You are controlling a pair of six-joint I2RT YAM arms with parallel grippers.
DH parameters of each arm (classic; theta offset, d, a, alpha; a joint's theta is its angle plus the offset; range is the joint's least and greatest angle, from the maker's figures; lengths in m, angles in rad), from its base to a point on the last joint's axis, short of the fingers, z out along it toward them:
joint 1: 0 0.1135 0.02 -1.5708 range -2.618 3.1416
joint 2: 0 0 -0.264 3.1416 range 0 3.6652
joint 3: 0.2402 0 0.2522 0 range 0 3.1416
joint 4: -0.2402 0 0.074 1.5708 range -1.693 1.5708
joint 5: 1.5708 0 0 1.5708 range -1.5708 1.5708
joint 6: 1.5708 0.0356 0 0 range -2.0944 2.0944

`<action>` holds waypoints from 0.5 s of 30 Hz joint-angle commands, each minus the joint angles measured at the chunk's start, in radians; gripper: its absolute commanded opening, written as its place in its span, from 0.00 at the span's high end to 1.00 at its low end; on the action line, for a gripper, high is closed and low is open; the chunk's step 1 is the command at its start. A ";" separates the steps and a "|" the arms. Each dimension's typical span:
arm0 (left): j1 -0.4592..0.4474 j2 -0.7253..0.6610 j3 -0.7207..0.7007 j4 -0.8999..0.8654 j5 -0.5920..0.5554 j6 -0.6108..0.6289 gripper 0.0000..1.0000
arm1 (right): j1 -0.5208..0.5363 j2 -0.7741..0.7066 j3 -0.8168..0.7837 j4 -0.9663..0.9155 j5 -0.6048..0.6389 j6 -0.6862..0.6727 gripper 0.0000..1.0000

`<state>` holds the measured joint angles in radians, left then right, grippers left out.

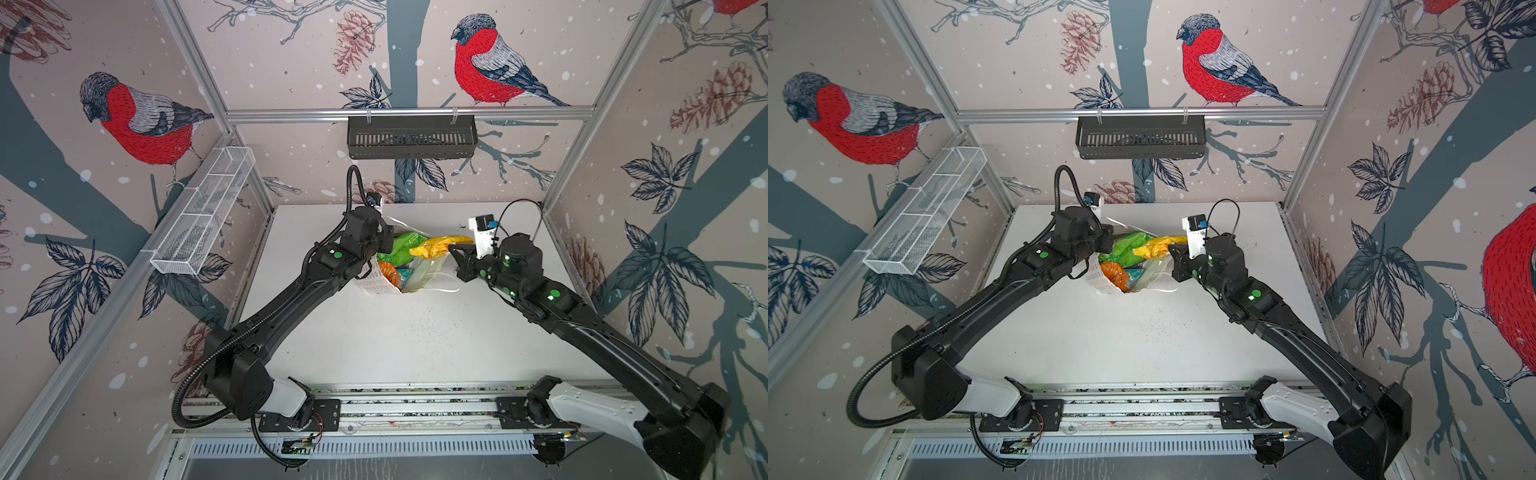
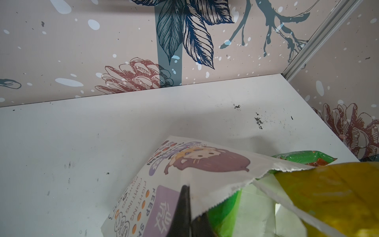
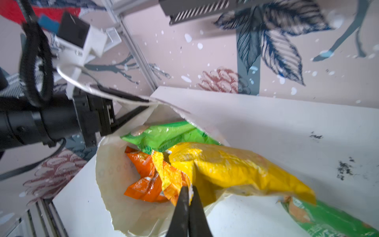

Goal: Take the snacks out of the paper bag
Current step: Pick up the snack from the paper bag, then place the snack at the top-right of the table.

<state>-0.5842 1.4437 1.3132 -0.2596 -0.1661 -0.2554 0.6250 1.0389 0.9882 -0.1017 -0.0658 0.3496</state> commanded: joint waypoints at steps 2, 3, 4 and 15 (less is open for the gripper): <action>-0.003 0.001 0.005 0.045 -0.006 -0.010 1.00 | -0.056 -0.057 -0.010 0.086 0.079 0.037 1.00; -0.003 0.001 0.005 0.044 -0.005 -0.009 1.00 | -0.070 -0.067 -0.008 0.082 0.096 0.040 1.00; -0.003 0.000 0.005 0.043 -0.005 -0.010 1.00 | -0.086 -0.075 -0.005 0.079 0.105 0.046 1.00; -0.003 -0.006 0.003 0.039 -0.004 -0.010 1.00 | -0.194 -0.096 0.017 0.035 0.251 0.036 1.00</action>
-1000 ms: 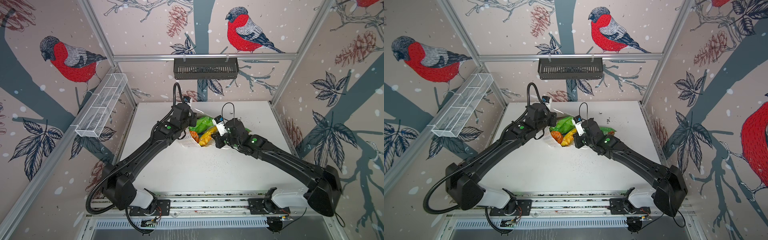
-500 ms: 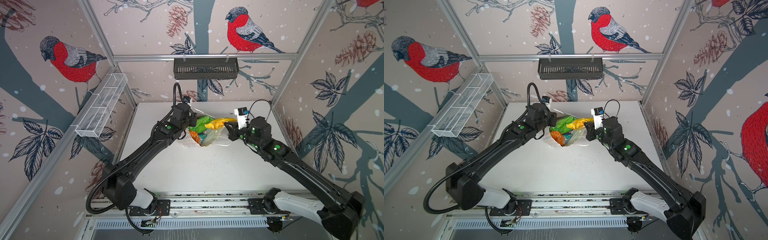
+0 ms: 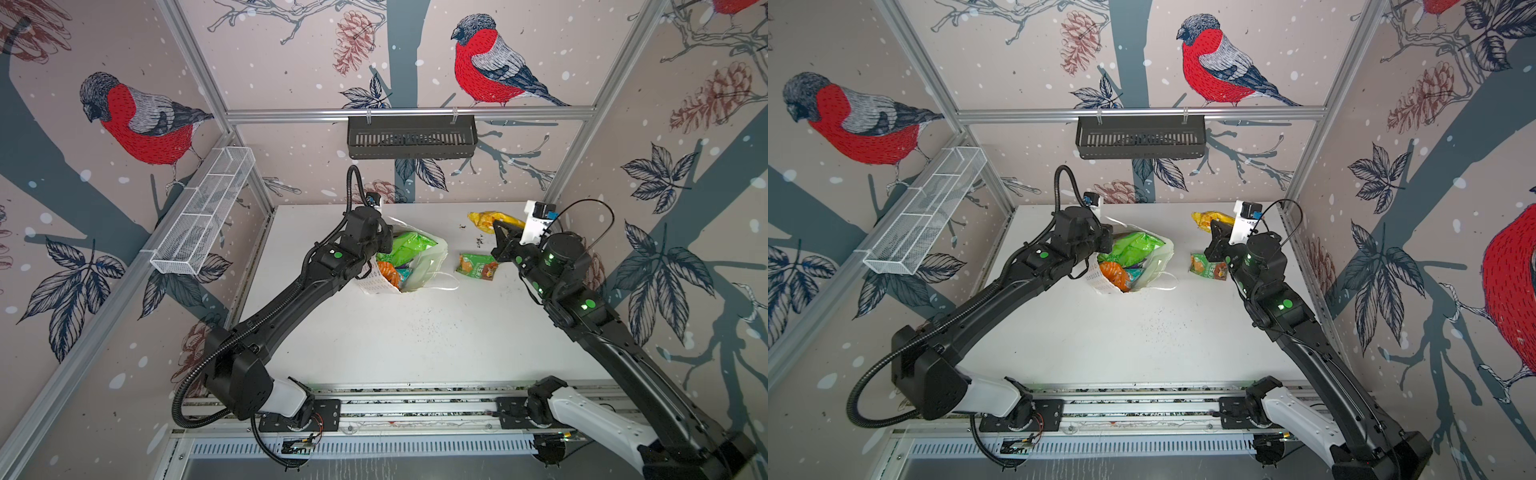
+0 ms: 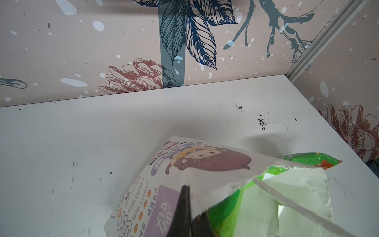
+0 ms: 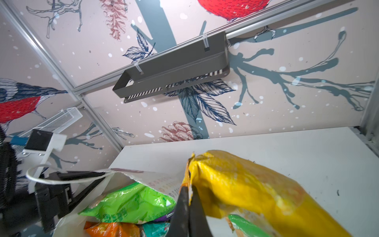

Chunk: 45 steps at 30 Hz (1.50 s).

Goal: Take the snacks out of the paper bag
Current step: Place the snack at the top-right of the table.

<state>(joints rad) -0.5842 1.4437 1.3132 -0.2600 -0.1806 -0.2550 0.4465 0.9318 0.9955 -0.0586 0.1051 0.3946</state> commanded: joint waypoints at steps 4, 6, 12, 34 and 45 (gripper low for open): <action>-0.003 -0.011 0.000 0.039 0.010 -0.010 1.00 | -0.085 0.059 0.001 -0.007 0.028 -0.004 1.00; -0.003 -0.012 0.001 0.041 0.011 -0.010 1.00 | -0.118 0.092 0.002 -0.013 0.006 0.005 1.00; -0.003 -0.017 -0.005 0.047 0.022 -0.009 1.00 | -0.187 0.211 0.014 -0.038 -0.052 0.008 1.00; -0.006 -0.031 -0.024 0.063 0.041 -0.010 1.00 | -0.207 0.480 -0.005 -0.044 0.009 0.017 0.99; -0.008 -0.028 -0.023 0.065 0.037 -0.009 1.00 | -0.206 0.538 0.006 -0.053 -0.029 0.032 0.71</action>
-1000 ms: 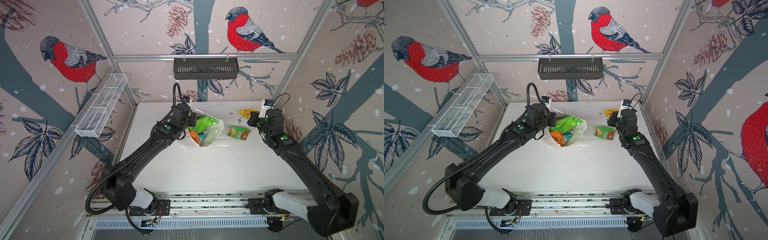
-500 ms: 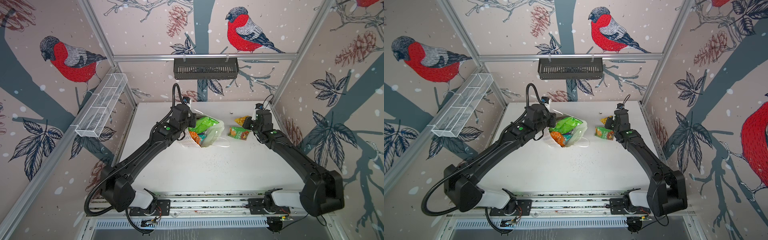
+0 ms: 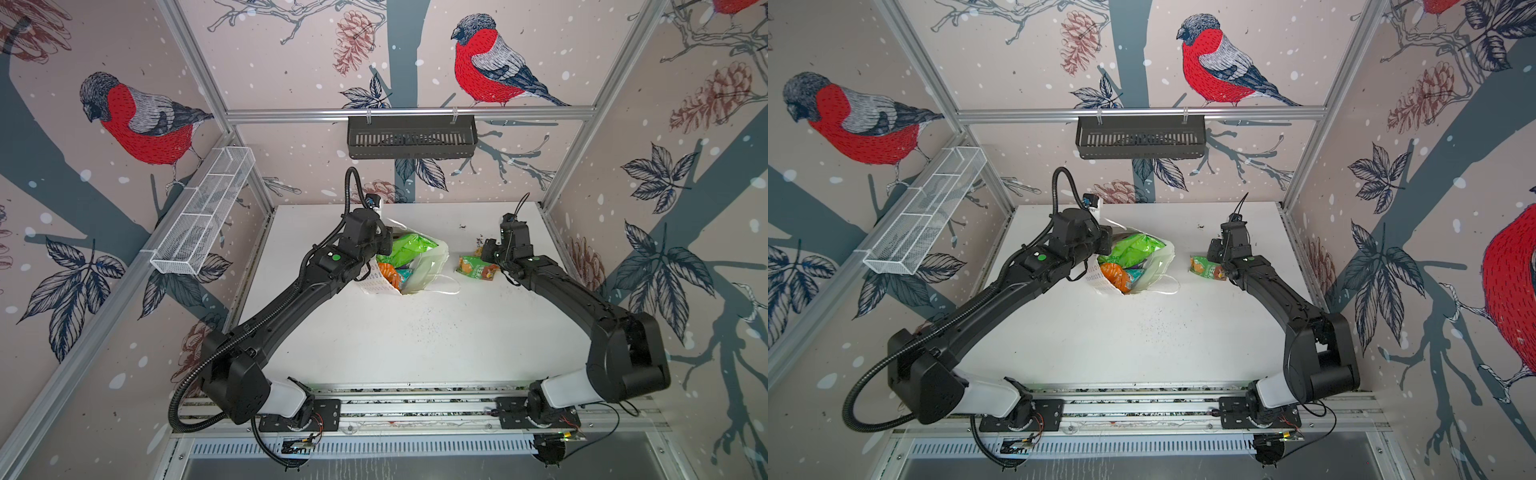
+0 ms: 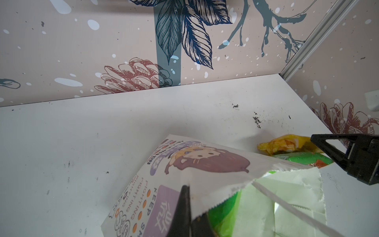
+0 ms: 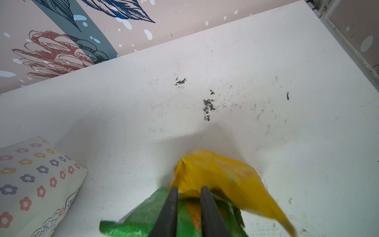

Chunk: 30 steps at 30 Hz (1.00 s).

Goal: Take the snacks out of the paper bag
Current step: Place the snack at the top-right of the table.

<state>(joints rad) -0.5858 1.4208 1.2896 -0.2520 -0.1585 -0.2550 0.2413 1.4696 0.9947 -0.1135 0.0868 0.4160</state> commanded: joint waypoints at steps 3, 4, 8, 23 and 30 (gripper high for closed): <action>-0.005 -0.005 -0.001 0.059 0.013 -0.010 1.00 | -0.001 -0.013 0.005 -0.001 -0.016 0.012 0.61; -0.005 -0.005 -0.001 0.059 0.013 -0.009 1.00 | 0.000 -0.019 0.004 -0.004 -0.017 0.012 0.53; -0.005 -0.005 -0.003 0.060 0.014 -0.010 1.00 | 0.001 -0.056 0.001 -0.015 -0.022 0.015 0.30; -0.006 0.008 -0.004 0.074 0.011 -0.007 1.00 | 0.113 -0.378 -0.059 0.071 -0.307 0.012 0.17; -0.006 0.019 -0.002 0.082 0.022 -0.009 1.00 | 0.235 -0.435 -0.051 0.129 -0.395 0.016 0.18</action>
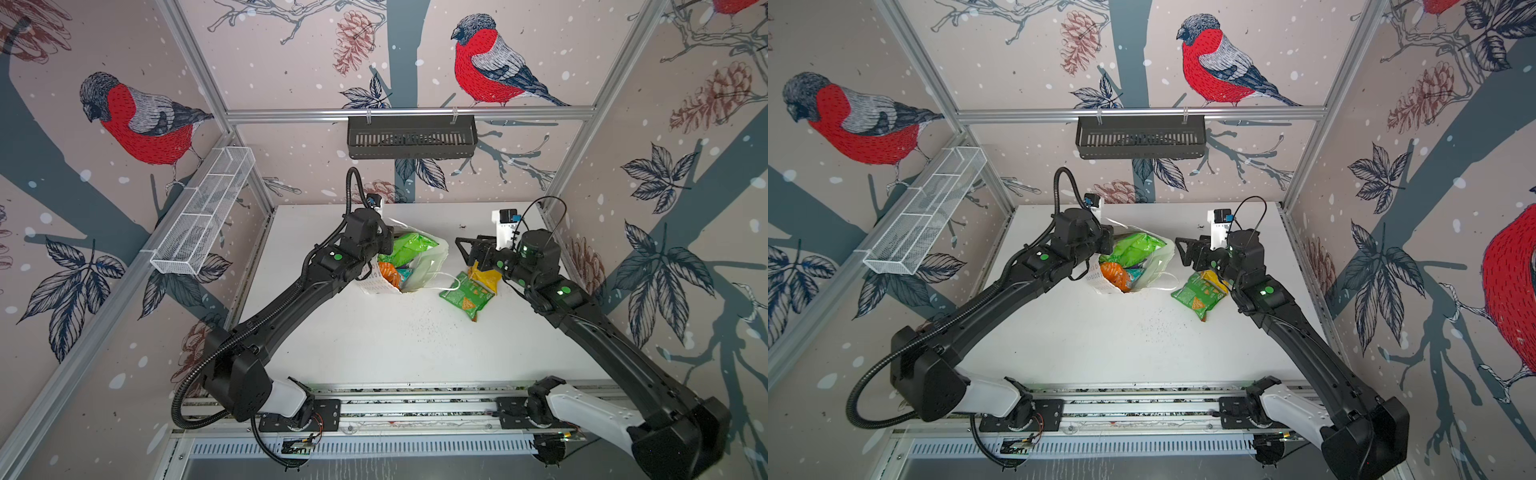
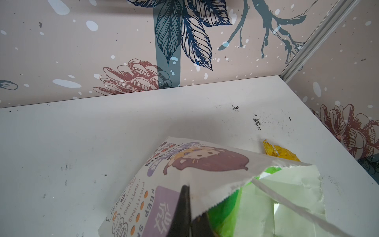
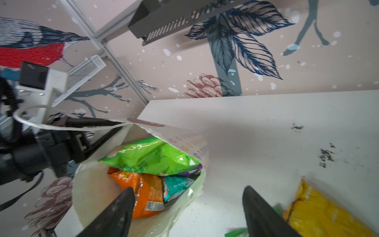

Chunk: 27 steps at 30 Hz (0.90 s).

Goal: Take the snacks out of the paper bag
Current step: Place the snack at the top-right of the table, then pick up the snack from the paper bag.

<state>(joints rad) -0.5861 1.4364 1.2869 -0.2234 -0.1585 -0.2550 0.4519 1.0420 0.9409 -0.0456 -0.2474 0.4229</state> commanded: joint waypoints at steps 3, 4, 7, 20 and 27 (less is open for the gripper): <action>-0.006 -0.001 -0.002 0.055 0.013 -0.007 1.00 | 0.073 0.000 -0.024 0.123 -0.058 0.022 0.19; -0.005 -0.003 -0.004 0.058 0.011 -0.006 1.00 | 0.087 0.010 -0.026 0.134 -0.058 0.027 0.20; -0.006 -0.014 -0.015 0.070 0.014 -0.006 1.00 | 0.122 0.035 -0.017 0.136 -0.032 0.039 0.21; -0.005 -0.019 -0.015 0.074 0.007 -0.010 1.00 | 0.250 0.069 -0.001 0.129 0.095 0.017 0.22; -0.006 -0.028 -0.023 0.084 0.010 -0.010 1.00 | 0.309 0.135 0.013 0.148 0.141 0.026 0.22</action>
<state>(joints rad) -0.5865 1.4170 1.2671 -0.2138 -0.1596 -0.2550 0.7490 1.1618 0.9501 0.0612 -0.1314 0.4442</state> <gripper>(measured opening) 0.052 0.776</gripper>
